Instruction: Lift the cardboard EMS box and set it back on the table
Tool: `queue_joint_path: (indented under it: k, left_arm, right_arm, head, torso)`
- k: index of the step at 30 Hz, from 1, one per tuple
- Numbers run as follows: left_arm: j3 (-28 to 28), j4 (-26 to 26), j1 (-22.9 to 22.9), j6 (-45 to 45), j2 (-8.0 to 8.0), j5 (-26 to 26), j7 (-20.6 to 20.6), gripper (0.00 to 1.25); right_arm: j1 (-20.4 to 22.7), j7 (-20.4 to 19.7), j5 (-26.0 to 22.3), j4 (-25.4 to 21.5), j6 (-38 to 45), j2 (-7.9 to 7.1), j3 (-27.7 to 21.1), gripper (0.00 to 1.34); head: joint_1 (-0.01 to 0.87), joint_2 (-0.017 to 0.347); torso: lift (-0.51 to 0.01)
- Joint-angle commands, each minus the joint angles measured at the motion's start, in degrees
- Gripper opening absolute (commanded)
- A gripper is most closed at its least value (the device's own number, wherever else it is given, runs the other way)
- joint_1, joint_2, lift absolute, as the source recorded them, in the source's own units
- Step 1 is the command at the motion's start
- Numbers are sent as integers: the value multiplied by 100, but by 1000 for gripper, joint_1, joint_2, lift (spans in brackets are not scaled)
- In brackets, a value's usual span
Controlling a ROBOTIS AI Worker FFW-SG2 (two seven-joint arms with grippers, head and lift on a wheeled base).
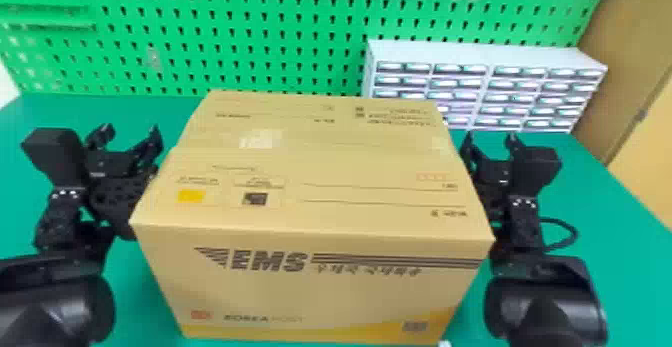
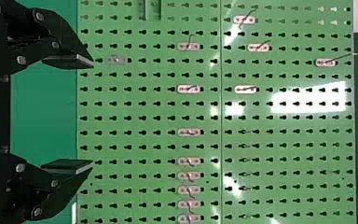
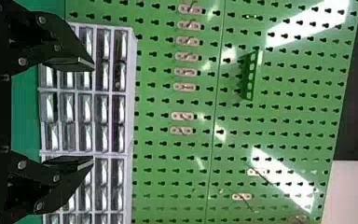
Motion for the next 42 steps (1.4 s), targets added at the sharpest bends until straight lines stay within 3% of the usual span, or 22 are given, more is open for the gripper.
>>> queue_joint_path:
  k: [1,11,33,42]
  left_arm:
    - [-52,0,9,23,0,15,0,758]
    - [-122,0,9,32,0,24,0,758]
    - [-228,-18,-35,111,0,94,79,758]
    - [-192,-501,-141,551,0,24,202,758]
  right_arm:
    - [-16,-1,-91,71,-48,13,114,793]
    - [-112,-10,-320,334,-207,13,448,793]
    - [-191,-1,-381,352,-224,13,518,793]
    - [-253,-1,-346,-378,558,-45,782,793]
  head:
    - [678,-15]
    - [678,-15]
    - [678,-15]
    - [678,-15]
  torso:
    - [-93]
    - [-93]
    - [-93]
    - [-93]
